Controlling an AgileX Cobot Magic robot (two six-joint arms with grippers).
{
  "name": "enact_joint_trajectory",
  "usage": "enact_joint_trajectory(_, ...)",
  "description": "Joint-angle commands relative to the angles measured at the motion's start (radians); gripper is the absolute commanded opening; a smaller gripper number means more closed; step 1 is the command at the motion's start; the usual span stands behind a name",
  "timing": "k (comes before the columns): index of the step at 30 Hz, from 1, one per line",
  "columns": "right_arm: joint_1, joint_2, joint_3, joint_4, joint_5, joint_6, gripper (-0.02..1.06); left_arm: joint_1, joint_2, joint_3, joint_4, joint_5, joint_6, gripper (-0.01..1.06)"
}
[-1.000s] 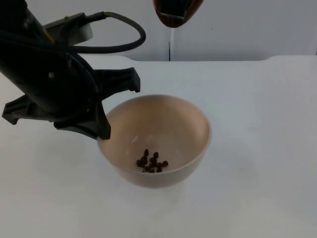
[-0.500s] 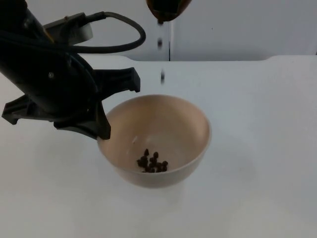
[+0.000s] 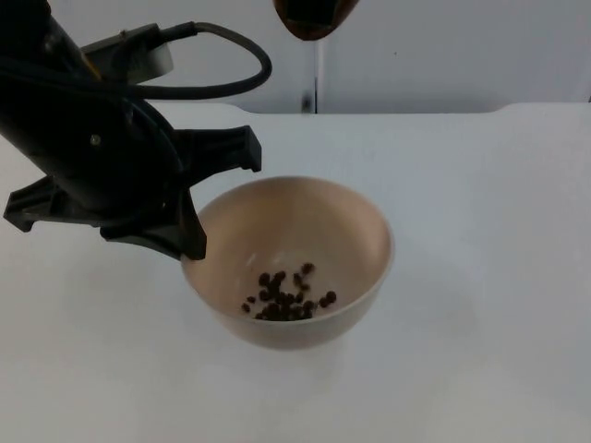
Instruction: Pick up the bowl with the left hand and pour the coffee beans from the cup into the bowl with the right hand.
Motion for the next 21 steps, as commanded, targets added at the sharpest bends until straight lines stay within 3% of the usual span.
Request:
enact_joint_trajectory(1,0.007,-0.007,0.0,-0.025,-0.003,0.003,0.0,0.003,-0.016,0.0,-0.012,-0.008,-0.004,0.0)
enact_joint_trajectory(21,0.005,-0.009,-0.002,0.024,-0.003,0.04,0.0,0.003,-0.016,0.0,-0.012,-0.008,-0.004,0.0)
